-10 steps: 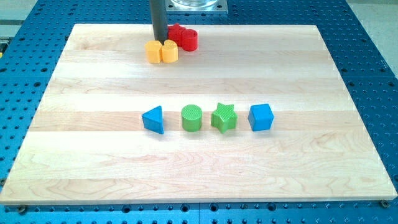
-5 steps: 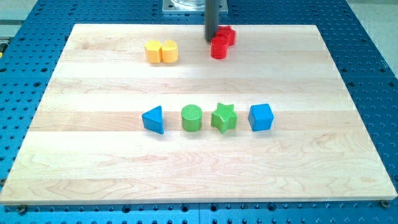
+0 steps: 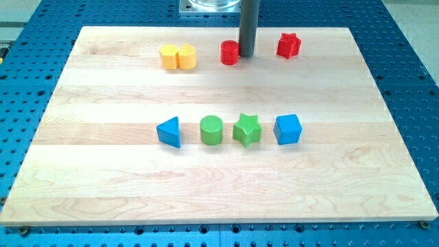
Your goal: Move the red blocks to the right of the yellow heart
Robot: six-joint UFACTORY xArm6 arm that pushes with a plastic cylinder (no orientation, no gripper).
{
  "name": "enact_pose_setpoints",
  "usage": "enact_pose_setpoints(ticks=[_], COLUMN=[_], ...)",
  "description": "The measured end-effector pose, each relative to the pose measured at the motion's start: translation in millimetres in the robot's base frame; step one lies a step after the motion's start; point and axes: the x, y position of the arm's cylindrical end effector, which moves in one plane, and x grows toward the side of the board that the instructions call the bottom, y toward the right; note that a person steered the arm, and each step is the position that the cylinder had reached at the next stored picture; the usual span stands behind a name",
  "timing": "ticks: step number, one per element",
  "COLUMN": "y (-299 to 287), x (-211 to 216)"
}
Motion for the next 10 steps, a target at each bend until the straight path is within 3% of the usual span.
enact_pose_setpoints(ticks=[3,4,5,7,8,10], y=[-7,57,110,101,154,117], x=[-4,-47,-52,-10,9,41])
